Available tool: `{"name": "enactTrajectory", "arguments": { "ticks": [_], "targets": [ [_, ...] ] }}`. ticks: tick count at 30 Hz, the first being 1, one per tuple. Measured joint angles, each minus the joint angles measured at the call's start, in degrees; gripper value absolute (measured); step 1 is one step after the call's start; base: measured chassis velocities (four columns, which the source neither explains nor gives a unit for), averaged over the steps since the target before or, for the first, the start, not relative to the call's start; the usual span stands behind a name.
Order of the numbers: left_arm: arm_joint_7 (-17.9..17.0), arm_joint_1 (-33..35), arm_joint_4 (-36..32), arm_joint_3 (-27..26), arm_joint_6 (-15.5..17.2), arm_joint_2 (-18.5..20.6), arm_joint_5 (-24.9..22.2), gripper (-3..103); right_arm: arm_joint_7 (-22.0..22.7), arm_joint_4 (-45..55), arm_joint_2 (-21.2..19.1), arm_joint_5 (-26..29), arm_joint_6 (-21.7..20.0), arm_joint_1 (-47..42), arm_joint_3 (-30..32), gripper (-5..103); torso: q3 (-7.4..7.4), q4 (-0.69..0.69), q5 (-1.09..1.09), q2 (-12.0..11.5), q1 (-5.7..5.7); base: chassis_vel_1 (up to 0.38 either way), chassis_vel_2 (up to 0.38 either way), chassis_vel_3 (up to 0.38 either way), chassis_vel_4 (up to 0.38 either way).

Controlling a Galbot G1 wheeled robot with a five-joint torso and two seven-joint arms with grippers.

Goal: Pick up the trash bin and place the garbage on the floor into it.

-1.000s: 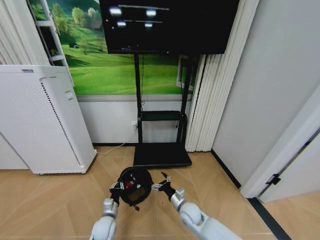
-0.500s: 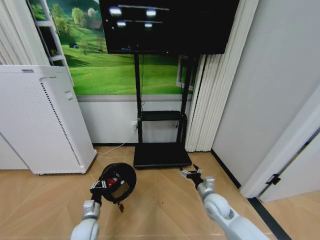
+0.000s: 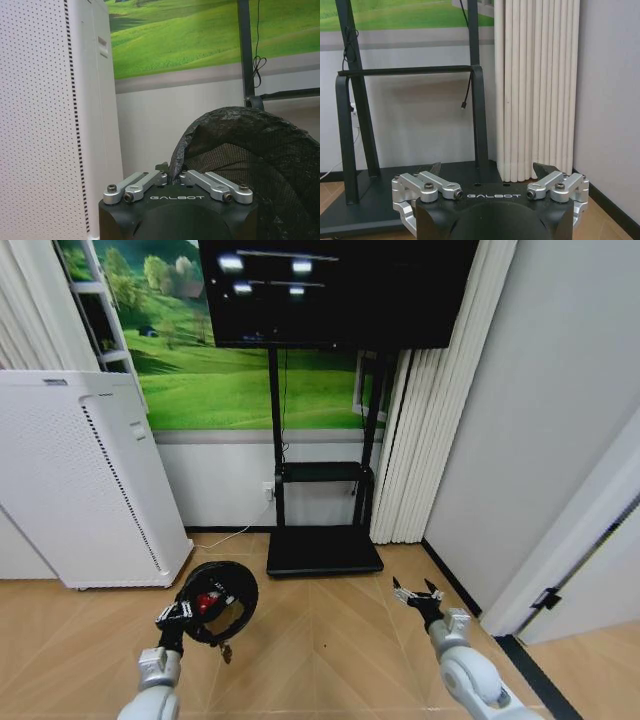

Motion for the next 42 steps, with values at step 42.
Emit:
{"name": "enactTrajectory", "arguments": {
  "ticks": [42],
  "targets": [
    [0.3, 0.6, -0.5, -0.3, -0.4, -1.0, 0.2, 4, -0.4, 0.2, 0.4, -0.3, 0.1, 0.6, -0.7, 100, 0.00, -0.02, 0.01, 0.0, 0.00, 0.068, 0.071, -0.071, -0.068]
  ]
}}
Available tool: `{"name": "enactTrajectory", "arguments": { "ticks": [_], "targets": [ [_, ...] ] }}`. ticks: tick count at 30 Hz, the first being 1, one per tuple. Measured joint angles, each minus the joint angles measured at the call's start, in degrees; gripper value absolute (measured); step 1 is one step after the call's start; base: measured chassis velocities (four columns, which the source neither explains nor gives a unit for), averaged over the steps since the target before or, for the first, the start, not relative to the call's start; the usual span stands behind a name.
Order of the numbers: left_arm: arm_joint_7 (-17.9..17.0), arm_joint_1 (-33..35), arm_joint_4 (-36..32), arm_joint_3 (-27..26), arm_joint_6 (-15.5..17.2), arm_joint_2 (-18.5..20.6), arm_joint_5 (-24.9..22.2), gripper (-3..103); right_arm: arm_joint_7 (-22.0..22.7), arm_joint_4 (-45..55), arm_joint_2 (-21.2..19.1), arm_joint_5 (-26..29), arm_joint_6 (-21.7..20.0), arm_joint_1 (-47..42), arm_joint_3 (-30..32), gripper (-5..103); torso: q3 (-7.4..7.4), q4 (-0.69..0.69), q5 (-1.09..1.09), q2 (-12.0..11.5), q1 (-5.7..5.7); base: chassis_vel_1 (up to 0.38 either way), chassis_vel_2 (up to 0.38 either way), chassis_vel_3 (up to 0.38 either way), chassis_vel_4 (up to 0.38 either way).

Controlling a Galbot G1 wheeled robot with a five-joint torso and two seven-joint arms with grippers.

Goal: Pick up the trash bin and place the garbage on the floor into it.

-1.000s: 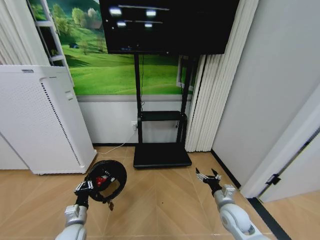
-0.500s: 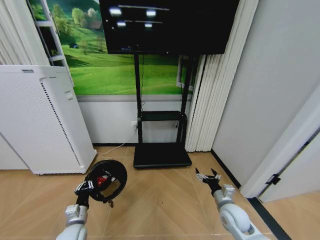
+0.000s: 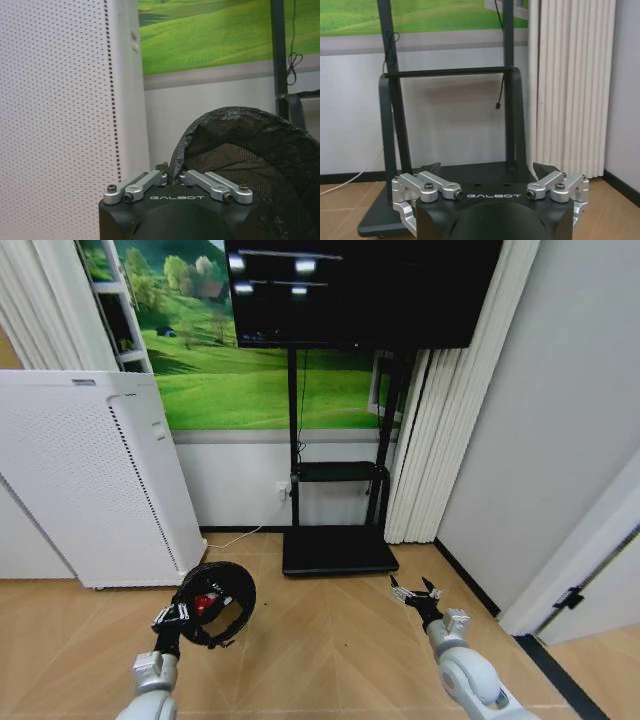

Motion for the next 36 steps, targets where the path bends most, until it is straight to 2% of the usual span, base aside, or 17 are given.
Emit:
{"name": "enactTrajectory", "arguments": {
  "ticks": [2, 6, 8, 10, 12, 13, 17, 18, 21, 22, 30, 36],
  "targets": [
    [0.0, 0.0, -0.1, 0.0, 0.0, 0.0, 0.0, 4, 0.0, 0.0, 0.0, 0.0, 0.0, 0.0, 0.0, 100, 0.02, 0.04, 0.01, 0.0, 0.02, 0.266, 0.274, -0.271, -0.253],
    [0.0, 0.1, -0.2, 0.0, -0.1, 0.0, 0.0, 4, 0.0, 0.0, 0.0, 0.0, 0.0, 0.0, 0.0, 100, 0.00, 0.00, -0.02, 0.0, 0.01, 0.298, 0.314, -0.316, -0.314],
    [0.0, 0.2, -0.2, 0.0, -0.1, 0.0, 0.0, 4, 0.0, 0.0, 0.0, 0.0, 0.0, 0.0, 0.0, 100, 0.01, 0.02, 0.03, 0.0, 0.02, 0.334, 0.364, -0.350, -0.370],
    [-0.1, 0.2, -0.2, 0.0, -0.3, 0.0, 0.0, 4, 0.0, 0.0, 0.0, 0.0, 0.0, 0.0, 0.0, 100, 0.00, 0.01, -0.06, 0.0, 0.01, 0.374, 0.380, -0.364, -0.370],
    [0.1, 0.3, -0.2, 0.0, -0.4, 0.0, 0.0, 4, 0.0, 0.0, 0.0, 0.0, 0.0, 0.0, 0.0, 100, 0.00, 0.00, 0.00, 0.0, 0.01, 0.384, 0.374, -0.373, -0.363],
    [0.0, 0.3, -0.2, -0.1, -0.4, 0.0, 0.0, 4, 0.0, 0.0, 0.0, 0.0, 0.0, 0.0, 0.0, 100, 0.02, 0.06, 0.03, 0.0, 0.01, 0.343, 0.372, -0.361, -0.361],
    [-0.1, 0.3, -0.1, -0.1, -0.5, 0.0, 0.0, 4, 0.0, 0.0, 0.0, 0.0, 0.0, 0.0, 0.0, 100, 0.00, 0.01, -0.06, 0.0, 0.01, 0.306, 0.350, -0.290, -0.309],
    [0.0, 0.4, -0.1, -0.1, -0.5, 0.0, 0.0, 4, 0.0, 0.0, 0.0, 0.0, 0.0, 0.0, 0.0, 100, 0.00, 0.03, 0.01, 0.0, 0.01, 0.247, 0.199, -0.170, -0.167],
    [-0.1, 0.5, -0.2, -0.1, -0.6, 0.0, 0.0, 4, 0.0, 0.0, 0.0, 0.0, 0.0, 0.0, 0.0, 100, 0.00, 0.02, -0.04, 0.0, 0.01, 0.118, 0.123, -0.072, -0.114],
    [-0.1, 0.6, -0.2, -0.1, -0.6, -0.1, 0.0, 4, 0.0, 0.0, 0.0, 0.0, 0.0, 0.0, 0.0, 100, 0.01, 0.05, 0.00, 0.0, 0.01, 0.000, 0.000, 0.000, 0.000],
    [0.1, 1.3, -0.8, -0.2, -0.6, -0.2, 0.1, 4, 0.0, 0.0, 0.0, 0.0, 0.0, 0.0, 0.0, 100, 0.01, -0.02, 0.01, 0.0, 0.02, -0.044, -0.068, 0.026, 0.063],
    [0.1, 1.8, -1.1, -0.4, -0.7, -0.4, 0.2, 4, 0.0, 0.0, 0.0, 0.0, 0.0, 0.0, 0.0, 100, 0.01, 0.03, 0.00, 0.0, 0.01, 0.102, -0.112, -0.119, 0.121]
  ]
}}
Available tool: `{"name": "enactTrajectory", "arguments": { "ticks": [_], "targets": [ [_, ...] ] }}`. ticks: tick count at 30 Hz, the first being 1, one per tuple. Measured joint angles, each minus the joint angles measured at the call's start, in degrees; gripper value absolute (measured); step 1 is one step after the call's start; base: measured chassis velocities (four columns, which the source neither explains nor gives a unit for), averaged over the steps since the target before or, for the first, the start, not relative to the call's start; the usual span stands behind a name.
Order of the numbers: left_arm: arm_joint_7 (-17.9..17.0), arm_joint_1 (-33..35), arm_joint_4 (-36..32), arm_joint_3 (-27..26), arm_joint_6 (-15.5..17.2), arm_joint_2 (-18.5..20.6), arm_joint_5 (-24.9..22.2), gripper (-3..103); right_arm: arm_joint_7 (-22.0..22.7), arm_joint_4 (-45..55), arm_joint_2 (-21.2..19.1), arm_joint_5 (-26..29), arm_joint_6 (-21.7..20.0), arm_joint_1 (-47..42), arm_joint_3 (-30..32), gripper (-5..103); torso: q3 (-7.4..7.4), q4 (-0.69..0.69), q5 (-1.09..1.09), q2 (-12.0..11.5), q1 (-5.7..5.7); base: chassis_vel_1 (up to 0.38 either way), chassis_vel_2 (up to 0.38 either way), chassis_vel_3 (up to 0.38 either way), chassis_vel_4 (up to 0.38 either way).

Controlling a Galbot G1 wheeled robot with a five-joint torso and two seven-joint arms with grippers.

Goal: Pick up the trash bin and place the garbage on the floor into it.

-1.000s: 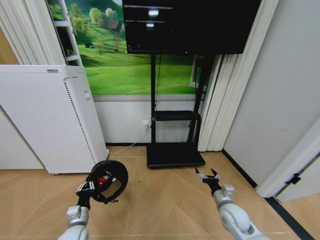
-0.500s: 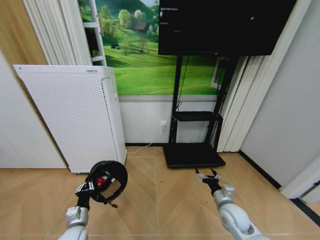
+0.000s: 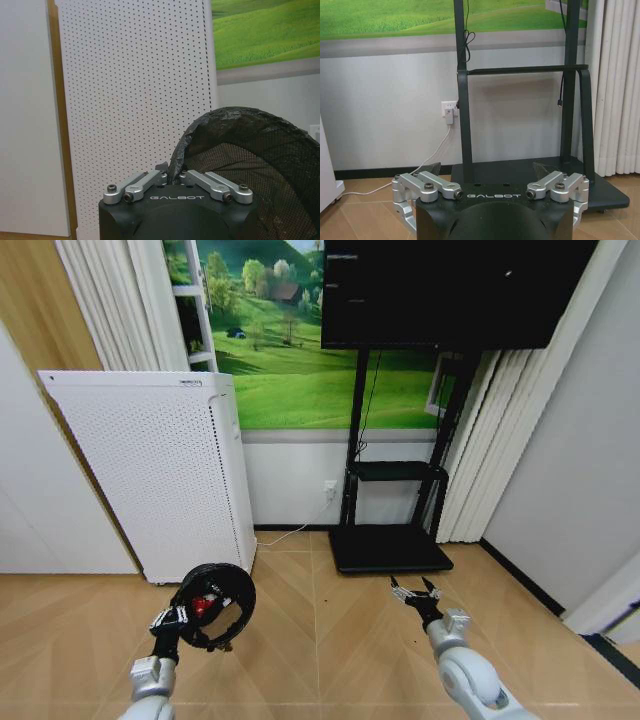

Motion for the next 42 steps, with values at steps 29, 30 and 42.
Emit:
{"name": "enactTrajectory", "arguments": {
  "ticks": [29, 30, 42],
  "targets": [
    [-2.5, 8.0, 5.2, -0.7, 9.8, 1.1, -14.9, 4, 0.0, 0.0, 0.0, 0.0, 0.0, 0.0, 0.0, 100, 0.00, -0.01, -0.02, 0.0, 0.00, 0.057, -0.050, -0.066, 0.047],
    [-2.5, 8.0, 6.3, -0.6, 9.8, 1.0, -14.9, 4, 0.0, 0.0, 0.0, 0.0, 0.0, 0.0, 0.0, 100, 0.00, -0.01, 0.00, 0.0, 0.00, 0.000, 0.000, 0.000, 0.000],
    [-1.7, 6.5, 11.0, 2.0, 9.8, 0.7, -19.6, 4, 0.0, 0.0, 0.0, 0.0, 0.0, 0.0, 0.0, 100, 0.00, -0.01, 0.00, 0.0, 0.00, 0.000, 0.000, 0.000, 0.000]
  ]
}}
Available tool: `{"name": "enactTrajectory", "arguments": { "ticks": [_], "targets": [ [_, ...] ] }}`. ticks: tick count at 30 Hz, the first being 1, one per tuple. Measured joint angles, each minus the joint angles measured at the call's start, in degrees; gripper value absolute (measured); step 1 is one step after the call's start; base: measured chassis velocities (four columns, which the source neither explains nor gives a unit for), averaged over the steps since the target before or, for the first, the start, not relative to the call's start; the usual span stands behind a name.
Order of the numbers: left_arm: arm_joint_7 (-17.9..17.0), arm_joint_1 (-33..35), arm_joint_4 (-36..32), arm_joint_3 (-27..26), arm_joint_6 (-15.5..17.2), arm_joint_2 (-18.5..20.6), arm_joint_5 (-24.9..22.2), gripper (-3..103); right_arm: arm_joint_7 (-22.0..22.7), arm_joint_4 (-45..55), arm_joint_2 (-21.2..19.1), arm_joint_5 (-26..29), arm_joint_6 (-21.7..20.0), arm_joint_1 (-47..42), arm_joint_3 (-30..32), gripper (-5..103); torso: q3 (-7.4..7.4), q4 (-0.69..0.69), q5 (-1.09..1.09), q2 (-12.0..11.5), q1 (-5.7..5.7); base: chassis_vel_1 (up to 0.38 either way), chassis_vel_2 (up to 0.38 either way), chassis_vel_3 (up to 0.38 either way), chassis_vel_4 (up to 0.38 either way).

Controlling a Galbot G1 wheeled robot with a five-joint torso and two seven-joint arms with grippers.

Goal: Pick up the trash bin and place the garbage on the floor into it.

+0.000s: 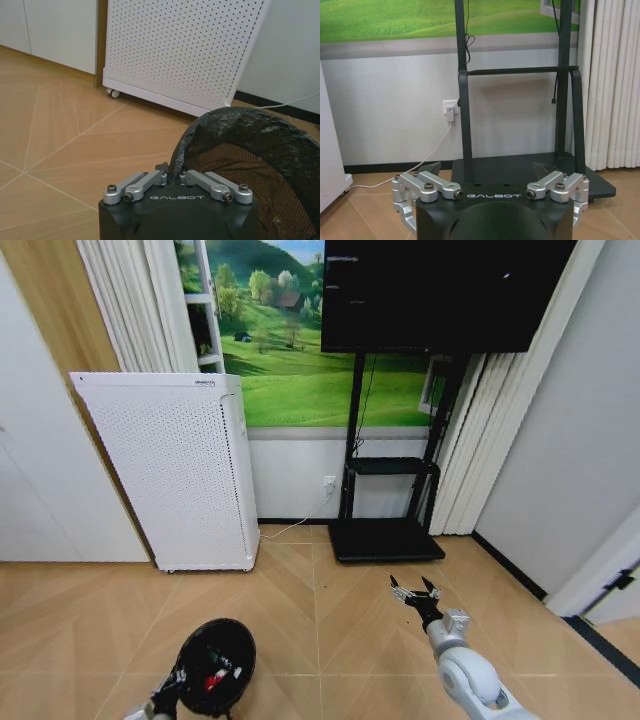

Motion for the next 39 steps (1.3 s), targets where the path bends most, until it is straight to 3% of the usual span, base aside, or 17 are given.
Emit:
{"name": "enactTrajectory", "arguments": {
  "ticks": [9, 11, 15, 16, 18, 22, 24, 25, 27, 30, 31, 34, 39],
  "targets": [
    [0.0, 0.4, -0.2, -0.2, -0.2, 0.0, 0.2, 2, 0.0, 0.0, 0.0, 0.0, 0.0, 0.0, 0.0, 100, 0.00, 0.00, -0.02, 0.0, 0.00, 0.000, 0.000, 0.000, 0.000],
    [-0.1, 0.3, -0.6, -0.4, -0.1, 0.1, 0.3, 6, 0.0, 0.0, 0.0, 0.0, 0.0, 0.0, 0.0, 100, 0.00, 0.00, 0.00, 0.0, 0.00, 0.000, 0.000, 0.000, 0.000],
    [-0.2, 0.0, -0.9, -1.1, -0.1, 0.3, 0.9, 22, 0.0, 0.0, 0.0, 0.0, 0.0, 0.0, 0.0, 100, 0.00, 0.00, -0.01, 0.0, 0.00, 0.000, 0.000, 0.000, 0.000],
    [-0.2, 0.0, -0.9, -1.1, -0.1, 0.3, 0.9, 22, 0.0, 0.0, 0.0, 0.0, 0.0, 0.0, 0.0, 100, 0.00, 0.00, -0.01, 0.0, 0.00, 0.000, 0.000, 0.000, 0.000],
    [-0.1, -0.5, -0.8, -2.0, -0.5, 0.7, 1.6, 39, 0.0, 0.0, 0.0, 0.0, 0.0, 0.0, 0.0, 100, 0.00, 0.00, -0.01, 0.0, 0.00, 0.000, 0.000, 0.000, 0.000],
    [-0.1, -0.8, -0.7, -2.6, -1.4, 1.0, 2.5, 49, 0.0, 0.0, 0.0, 0.0, 0.0, 0.0, 0.0, 100, 0.00, 0.00, -0.01, 0.0, 0.00, 0.000, 0.000, 0.000, 0.000],
    [-0.1, -1.1, -0.9, -3.3, -3.1, 1.1, 4.1, 55, 0.0, 0.0, 0.0, 0.0, 0.0, 0.0, 0.0, 100, 0.00, 0.00, -0.02, 0.0, 0.00, 0.000, 0.000, 0.000, 0.000],
    [-0.2, -1.5, -1.7, -4.2, -4.9, 1.4, 6.7, 66, 0.0, 0.0, 0.0, 0.0, 0.0, 0.0, 0.0, 100, 0.00, 0.00, -0.02, 0.0, 0.00, 0.000, 0.000, 0.000, 0.000],
    [-0.2, -1.8, -2.5, -4.7, -6.2, 1.7, 8.5, 66, 0.0, 0.0, 0.0, 0.0, 0.0, 0.0, 0.0, 100, 0.00, 0.00, -0.01, 0.0, 0.00, 0.000, 0.000, 0.000, 0.000],
    [-0.1, -2.8, -6.6, -6.1, -8.1, 3.2, 11.3, 82, 0.0, 0.0, 0.0, 0.0, 0.0, 0.0, 0.0, 100, 0.00, 0.00, 0.00, 0.0, 0.00, 0.000, 0.000, 0.000, 0.000],
    [-0.1, -2.8, -6.6, -6.1, -8.1, 3.2, 11.3, 82, 0.0, 0.0, 0.0, 0.0, 0.0, 0.0, 0.0, 100, 0.00, 0.00, 0.00, 0.0, 0.00, 0.000, 0.000, 0.000, 0.000],
    [0.3, -5.1, -11.4, -6.6, -7.6, 5.6, 11.7, 97, 0.0, 0.0, 0.0, 0.0, 0.0, 0.0, 0.0, 100, 0.00, -0.01, 0.00, 0.0, 0.00, 0.000, 0.000, 0.000, 0.000],
    [-0.1, -8.3, -13.4, -5.8, -5.1, 8.1, 10.9, 100, 0.0, 0.0, 0.0, 0.0, 0.0, 0.0, 0.0, 100, 0.00, -0.01, 0.00, 0.0, 0.00, 0.000, 0.000, 0.000, 0.000]
  ]
}}
